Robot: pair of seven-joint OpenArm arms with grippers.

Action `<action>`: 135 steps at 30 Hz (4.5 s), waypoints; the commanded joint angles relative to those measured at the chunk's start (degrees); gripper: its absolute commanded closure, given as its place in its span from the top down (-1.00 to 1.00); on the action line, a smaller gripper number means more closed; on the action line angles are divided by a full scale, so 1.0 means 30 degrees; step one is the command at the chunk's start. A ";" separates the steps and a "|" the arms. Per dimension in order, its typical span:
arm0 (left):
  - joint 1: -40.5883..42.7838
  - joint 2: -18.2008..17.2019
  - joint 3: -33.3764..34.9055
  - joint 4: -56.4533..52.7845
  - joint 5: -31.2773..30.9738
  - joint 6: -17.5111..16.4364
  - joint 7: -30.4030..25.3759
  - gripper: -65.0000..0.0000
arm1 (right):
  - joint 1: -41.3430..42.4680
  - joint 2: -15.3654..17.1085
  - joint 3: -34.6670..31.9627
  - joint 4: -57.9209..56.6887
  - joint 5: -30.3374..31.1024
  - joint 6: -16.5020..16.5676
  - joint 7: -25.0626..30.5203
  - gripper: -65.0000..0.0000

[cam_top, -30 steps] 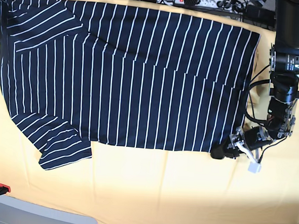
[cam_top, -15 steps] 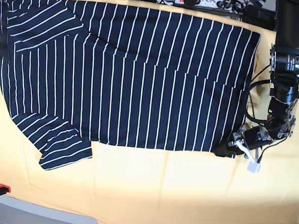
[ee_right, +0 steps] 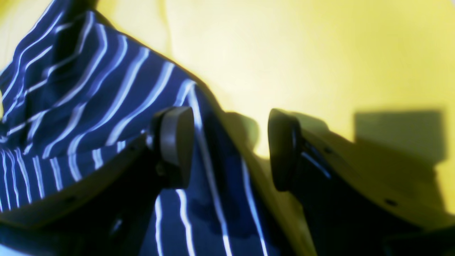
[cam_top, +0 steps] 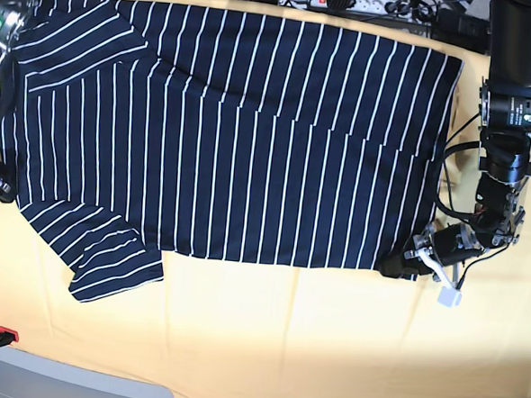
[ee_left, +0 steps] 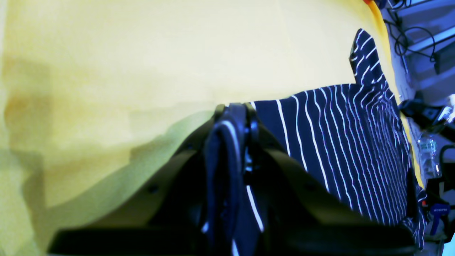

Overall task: Fold the T-shirt properly
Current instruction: 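Release the shirt and move both grippers to the hem corners, then grasp the hem corners with both grippers and lift them, then fold the hem over toward the collar with both grippers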

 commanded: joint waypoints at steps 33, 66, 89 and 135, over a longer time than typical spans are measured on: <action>-0.0648 -0.0073 0.0015 0.0029 0.0379 0.0240 -0.1195 -1.00 | 0.2055 -0.1180 0.0117 -0.1588 -0.0962 0.1231 0.3781 -1.00; -0.4350 0.0765 0.0022 0.0087 0.5617 0.0185 -0.6091 -1.00 | 0.5566 -0.0481 -0.4612 -0.1588 -0.5639 0.1894 0.6783 -1.00; -0.1617 0.0022 0.0022 0.7701 0.0612 0.0185 0.2878 -1.00 | 0.4481 0.1574 -0.4612 -0.0889 0.0539 0.2518 0.0364 -1.00; 0.3322 -0.6105 0.0022 1.2233 -0.8345 0.0185 1.2597 -1.00 | -0.1042 0.3869 -0.4612 0.5632 0.2608 0.2518 -0.3402 -1.00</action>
